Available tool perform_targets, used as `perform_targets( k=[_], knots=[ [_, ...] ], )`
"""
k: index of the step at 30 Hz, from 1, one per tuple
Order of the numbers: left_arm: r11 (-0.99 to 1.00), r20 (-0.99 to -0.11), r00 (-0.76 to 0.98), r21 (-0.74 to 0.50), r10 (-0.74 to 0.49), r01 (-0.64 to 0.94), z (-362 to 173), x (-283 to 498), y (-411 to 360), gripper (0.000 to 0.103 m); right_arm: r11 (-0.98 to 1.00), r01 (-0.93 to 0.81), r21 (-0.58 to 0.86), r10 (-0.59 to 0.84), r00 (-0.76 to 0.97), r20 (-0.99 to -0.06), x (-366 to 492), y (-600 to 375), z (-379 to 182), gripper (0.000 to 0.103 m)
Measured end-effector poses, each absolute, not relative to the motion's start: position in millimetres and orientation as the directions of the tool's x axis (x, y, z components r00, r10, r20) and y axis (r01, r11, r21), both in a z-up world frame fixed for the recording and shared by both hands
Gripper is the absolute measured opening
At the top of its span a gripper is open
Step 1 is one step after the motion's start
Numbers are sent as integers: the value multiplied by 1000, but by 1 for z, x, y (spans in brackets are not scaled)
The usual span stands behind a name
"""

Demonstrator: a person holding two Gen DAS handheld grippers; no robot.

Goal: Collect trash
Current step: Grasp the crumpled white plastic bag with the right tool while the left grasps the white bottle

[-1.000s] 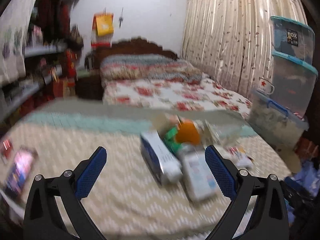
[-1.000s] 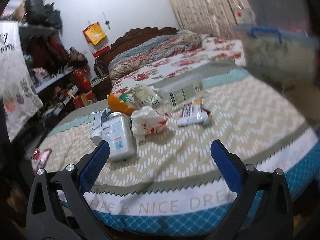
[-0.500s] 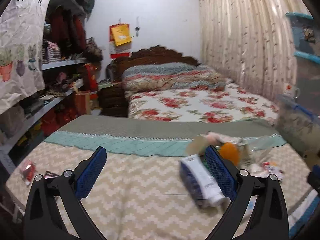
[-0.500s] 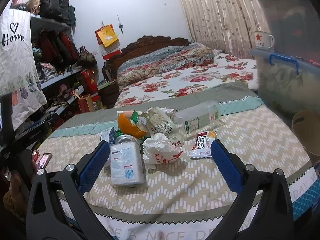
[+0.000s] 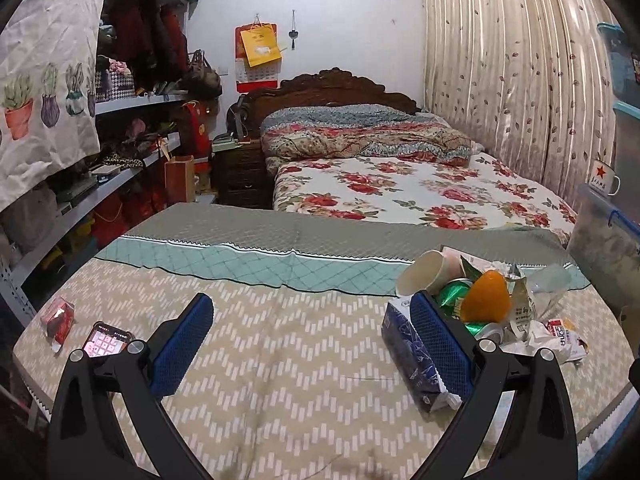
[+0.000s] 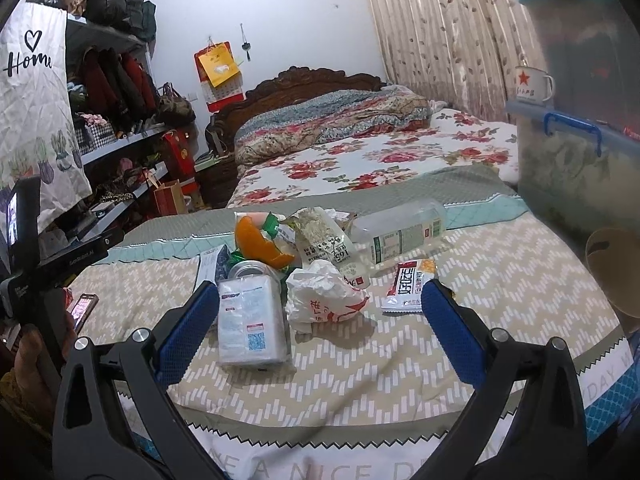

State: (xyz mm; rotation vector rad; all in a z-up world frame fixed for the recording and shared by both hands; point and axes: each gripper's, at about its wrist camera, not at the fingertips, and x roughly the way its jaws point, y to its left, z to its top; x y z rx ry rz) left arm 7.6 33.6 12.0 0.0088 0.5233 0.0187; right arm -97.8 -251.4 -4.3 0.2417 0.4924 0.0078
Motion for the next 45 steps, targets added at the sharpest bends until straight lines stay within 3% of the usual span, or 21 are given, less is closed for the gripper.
perform_targets(
  k=[14,18,24,27,33,35,38,41,45],
  knots=[
    [998,-520,852,48,52,-31,-1,13,35,94,976,9,216,108,846,-522,-87,-244,-20,81],
    [1000,-538,843,9,-13,22,-3,11,34,81,974,-15,226,144,811,-567,-76,-242,-32,64],
    [980,-598,779,-55,-188,194,-17,9,10,66,964,-33,265,197,758,-622,-56,-242,-53,53],
    [961,-624,739,-77,-253,265,-26,6,-2,60,965,-47,260,208,739,-641,-45,-239,-60,51],
    [911,-659,651,-136,-377,389,-41,4,-21,60,933,-142,331,335,682,-650,-17,-221,-72,51],
    [904,-664,638,-145,-391,402,-43,3,-25,60,904,-213,370,417,626,-659,-13,-208,-79,51],
    [896,-670,625,-146,-401,419,-45,3,-28,60,789,-377,485,614,512,-601,-27,-194,-82,51],
    [886,-679,607,-143,-413,442,-49,2,-34,60,813,-400,423,582,556,-593,-42,-202,-76,52],
    [872,-708,572,-129,-414,471,-58,2,-49,61,910,-257,324,410,669,-620,-38,-239,-69,56]
  ],
)
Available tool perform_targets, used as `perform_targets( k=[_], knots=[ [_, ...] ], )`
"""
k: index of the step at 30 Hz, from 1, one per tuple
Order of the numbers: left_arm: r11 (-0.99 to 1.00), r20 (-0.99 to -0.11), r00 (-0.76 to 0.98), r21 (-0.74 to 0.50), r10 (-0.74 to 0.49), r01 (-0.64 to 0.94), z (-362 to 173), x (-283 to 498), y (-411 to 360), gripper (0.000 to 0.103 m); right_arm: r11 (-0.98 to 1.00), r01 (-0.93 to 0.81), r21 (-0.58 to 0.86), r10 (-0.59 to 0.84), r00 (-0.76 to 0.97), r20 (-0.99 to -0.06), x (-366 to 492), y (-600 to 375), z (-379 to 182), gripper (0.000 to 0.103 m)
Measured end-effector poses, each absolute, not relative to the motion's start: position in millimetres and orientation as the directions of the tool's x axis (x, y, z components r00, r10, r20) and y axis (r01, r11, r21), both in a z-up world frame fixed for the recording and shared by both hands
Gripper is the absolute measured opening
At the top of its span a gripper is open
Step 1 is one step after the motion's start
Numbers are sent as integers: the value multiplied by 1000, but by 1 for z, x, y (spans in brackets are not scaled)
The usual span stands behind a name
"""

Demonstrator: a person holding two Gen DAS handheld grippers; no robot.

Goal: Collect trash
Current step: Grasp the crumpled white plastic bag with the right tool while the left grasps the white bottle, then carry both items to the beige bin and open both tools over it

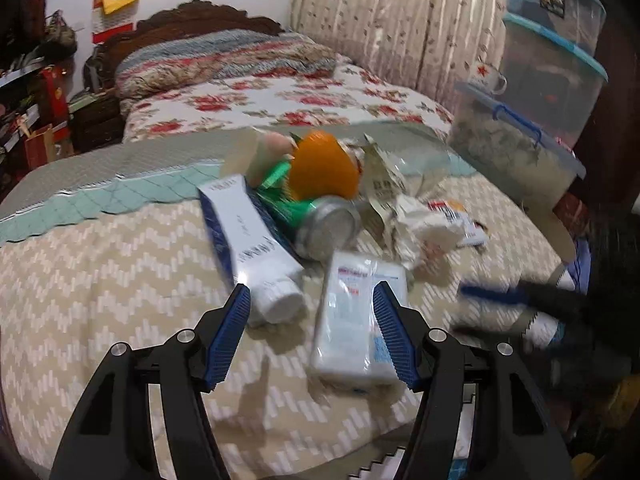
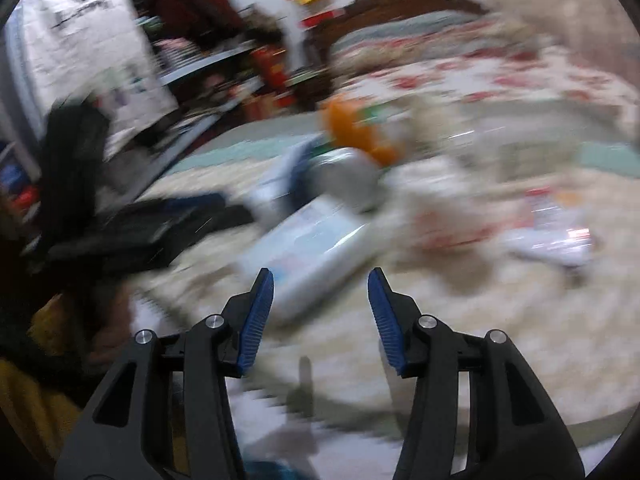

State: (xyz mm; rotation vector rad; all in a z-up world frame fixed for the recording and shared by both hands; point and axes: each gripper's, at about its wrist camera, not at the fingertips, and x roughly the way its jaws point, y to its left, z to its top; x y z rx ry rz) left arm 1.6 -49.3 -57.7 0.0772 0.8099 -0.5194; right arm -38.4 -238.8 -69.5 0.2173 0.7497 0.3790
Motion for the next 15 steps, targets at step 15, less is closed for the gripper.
perform_targets(
  k=[15],
  knots=[
    [860,-774,530,-37,-347,510,-82,-14,-81,55,954,-197,225,298,712,-637,-10,-266,-73,26]
  ],
)
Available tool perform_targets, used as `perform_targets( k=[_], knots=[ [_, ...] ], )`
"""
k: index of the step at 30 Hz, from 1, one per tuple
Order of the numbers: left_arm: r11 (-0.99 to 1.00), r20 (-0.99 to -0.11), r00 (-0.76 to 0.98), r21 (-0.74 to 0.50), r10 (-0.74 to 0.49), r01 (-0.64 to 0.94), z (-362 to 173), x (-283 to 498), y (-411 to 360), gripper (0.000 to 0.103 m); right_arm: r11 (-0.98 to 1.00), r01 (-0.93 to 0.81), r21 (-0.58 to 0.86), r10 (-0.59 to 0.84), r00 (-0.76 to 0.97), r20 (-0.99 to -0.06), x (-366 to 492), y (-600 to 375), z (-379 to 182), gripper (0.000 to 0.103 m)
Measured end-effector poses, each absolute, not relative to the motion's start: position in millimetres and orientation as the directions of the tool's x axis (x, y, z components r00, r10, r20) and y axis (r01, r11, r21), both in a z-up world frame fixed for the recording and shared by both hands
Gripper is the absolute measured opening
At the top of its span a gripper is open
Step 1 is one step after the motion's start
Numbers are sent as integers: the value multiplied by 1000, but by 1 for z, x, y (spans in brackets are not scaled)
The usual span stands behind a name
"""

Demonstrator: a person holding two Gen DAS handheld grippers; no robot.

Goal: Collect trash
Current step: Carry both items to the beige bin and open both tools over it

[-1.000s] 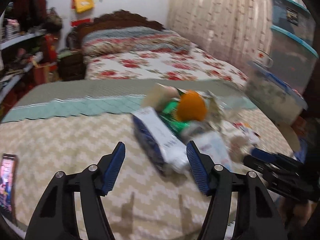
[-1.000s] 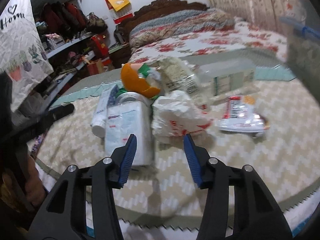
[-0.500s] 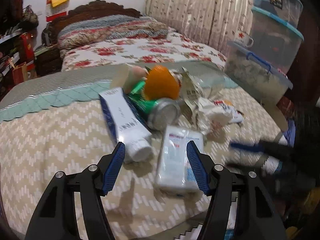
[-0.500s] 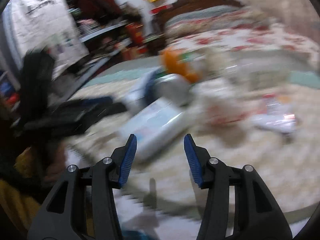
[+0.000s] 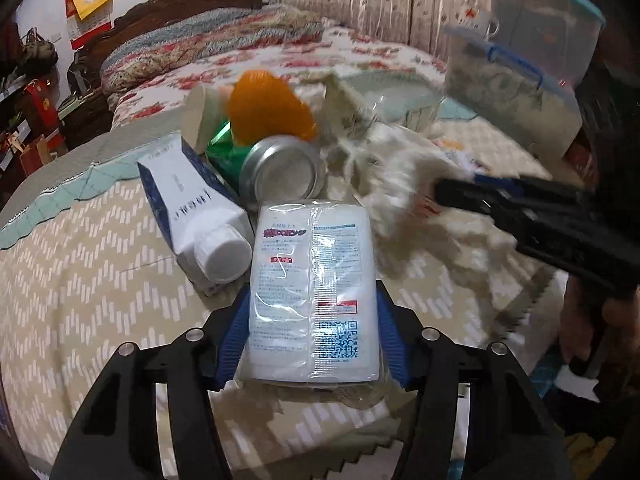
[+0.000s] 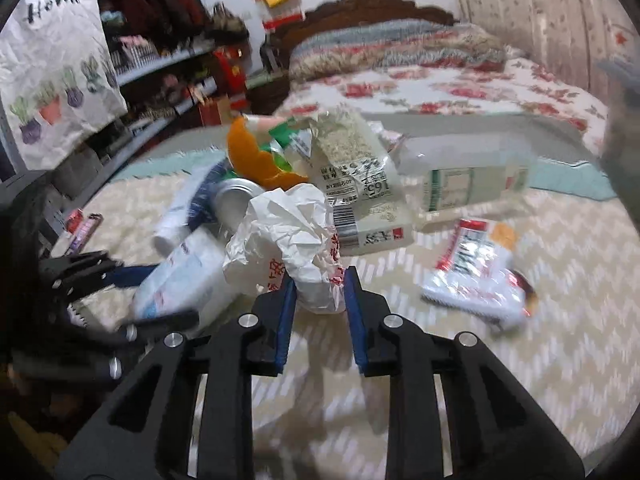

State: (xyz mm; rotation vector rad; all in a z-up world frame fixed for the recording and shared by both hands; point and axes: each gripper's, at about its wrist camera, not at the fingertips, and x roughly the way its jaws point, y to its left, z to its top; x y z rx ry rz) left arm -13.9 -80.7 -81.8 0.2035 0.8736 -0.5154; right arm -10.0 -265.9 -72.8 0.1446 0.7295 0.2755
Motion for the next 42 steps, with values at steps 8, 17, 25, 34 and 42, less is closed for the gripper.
perform_targets(
  k=[8,17,25,34,42],
  knots=[
    [772,-731,503,-52,-461,633,-52,-27,-126,55,964,7,266,144,826,-544,-83,-338,-65,26],
    [554,-745,314,-88,-588,828,-42,-11,-294,56,852,332,404,-98,860,-501,-134,-477,-72,26],
    [342,-767,90,-175,-636,923,-46,-11,-478,57,685,578,443,-318,785,-532,-184,-587,-88,27],
    [354,-805,121,-116,-581,928,-69,-17,-563,83,610,667,429,-447,736,-508,-198,-623,-96,87],
    [405,-740,192,-118,-645,907,-34,-20,-465,83,631,584,511,-405,810,-425,-206,-596,-81,79]
  ],
)
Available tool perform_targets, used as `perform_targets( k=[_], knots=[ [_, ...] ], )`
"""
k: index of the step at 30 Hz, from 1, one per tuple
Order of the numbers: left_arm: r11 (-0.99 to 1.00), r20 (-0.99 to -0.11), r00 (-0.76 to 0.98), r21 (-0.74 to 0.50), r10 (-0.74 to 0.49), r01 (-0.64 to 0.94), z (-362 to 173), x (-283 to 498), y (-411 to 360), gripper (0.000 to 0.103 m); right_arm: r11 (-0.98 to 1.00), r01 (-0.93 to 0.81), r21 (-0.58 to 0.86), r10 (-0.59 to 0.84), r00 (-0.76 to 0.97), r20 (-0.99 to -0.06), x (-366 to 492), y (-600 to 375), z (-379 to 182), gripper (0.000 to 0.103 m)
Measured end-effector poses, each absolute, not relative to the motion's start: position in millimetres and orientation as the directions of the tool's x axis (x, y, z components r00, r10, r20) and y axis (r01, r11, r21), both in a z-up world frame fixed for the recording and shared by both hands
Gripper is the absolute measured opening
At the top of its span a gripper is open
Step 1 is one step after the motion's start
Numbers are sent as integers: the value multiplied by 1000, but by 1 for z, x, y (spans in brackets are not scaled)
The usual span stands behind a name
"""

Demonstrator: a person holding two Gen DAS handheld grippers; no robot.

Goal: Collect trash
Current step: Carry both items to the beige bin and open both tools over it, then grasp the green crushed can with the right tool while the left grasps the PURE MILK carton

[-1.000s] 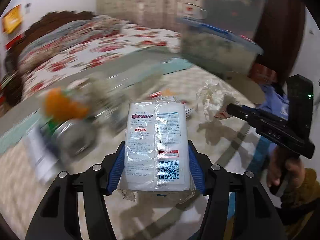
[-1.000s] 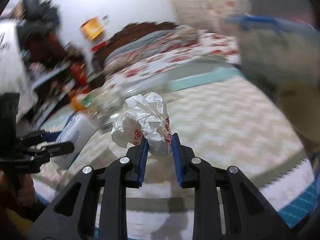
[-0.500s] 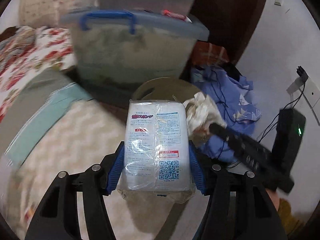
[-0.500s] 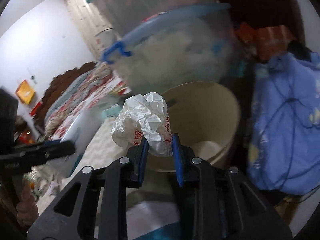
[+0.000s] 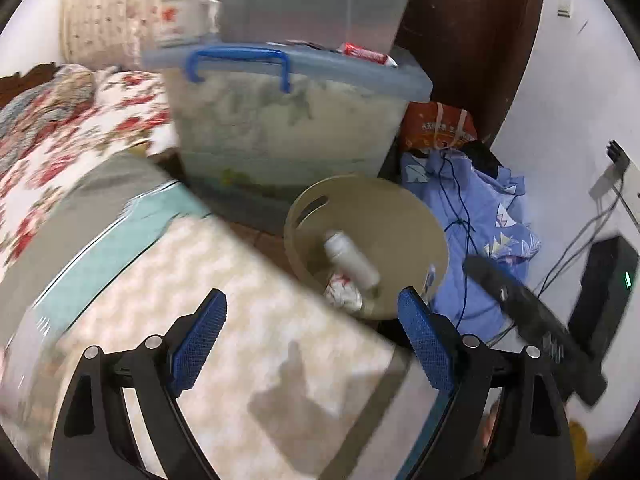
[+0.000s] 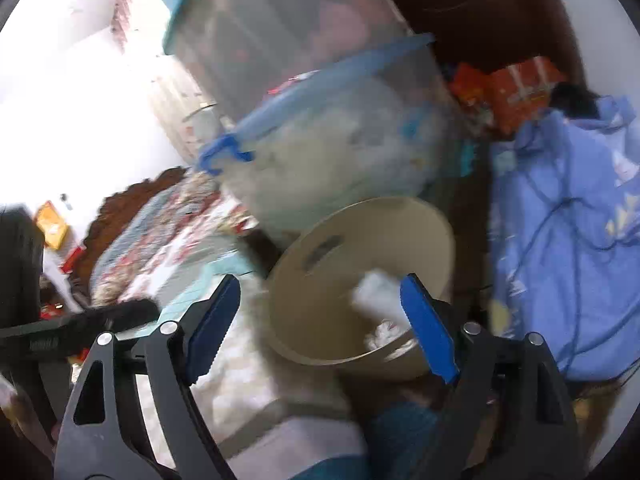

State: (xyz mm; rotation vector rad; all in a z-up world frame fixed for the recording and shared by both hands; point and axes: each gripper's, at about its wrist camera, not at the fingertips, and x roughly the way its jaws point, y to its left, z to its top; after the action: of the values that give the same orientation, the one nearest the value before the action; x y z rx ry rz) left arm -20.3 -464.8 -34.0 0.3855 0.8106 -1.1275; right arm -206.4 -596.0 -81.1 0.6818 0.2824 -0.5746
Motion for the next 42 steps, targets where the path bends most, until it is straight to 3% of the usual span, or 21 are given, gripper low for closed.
perform_targets(
  k=[10,18,24,31,32,33,35,37,38,40,42],
  knots=[
    [637,-739,401,-49,-541,769,-33,-22,-228,83,787,335,518,-79,887,-454,-130,-492,-73,68],
    [953,-690,691,8,-215,304,-23,26,-68,83,873,92,478,197,831,-520,-48,-382,-70,68],
    [973,-728,666,-7,-162,229,-42,50,-44,83,901,-145,410,364,766,-529,16,-294,-41,68],
    [971,-755,626,-62,-196,230,-69,60,-33,85,900,-297,319,433,685,-586,89,-214,-32,68],
    [971,-754,626,-64,-198,231,-70,61,-33,85,897,-308,318,442,667,-600,99,-203,-35,64],
    [970,-753,626,-67,-203,233,-70,61,-33,83,894,-317,317,448,656,-607,106,-198,-38,45],
    [964,-745,625,-91,-232,249,-71,57,-30,75,895,-321,309,445,642,-624,111,-193,-45,25],
    [943,-736,604,-146,-304,298,-69,54,-27,51,879,-322,350,474,656,-588,103,-198,-42,16],
    [943,-734,607,-141,-303,300,-67,51,-27,49,872,-328,364,487,664,-567,95,-201,-40,13],
    [945,-722,629,-106,-288,311,-62,43,-24,20,879,-329,344,472,705,-529,67,-209,-30,13],
    [941,-724,624,-102,-293,324,-61,37,-20,15,891,-319,323,448,733,-512,43,-217,-26,13]
  ],
)
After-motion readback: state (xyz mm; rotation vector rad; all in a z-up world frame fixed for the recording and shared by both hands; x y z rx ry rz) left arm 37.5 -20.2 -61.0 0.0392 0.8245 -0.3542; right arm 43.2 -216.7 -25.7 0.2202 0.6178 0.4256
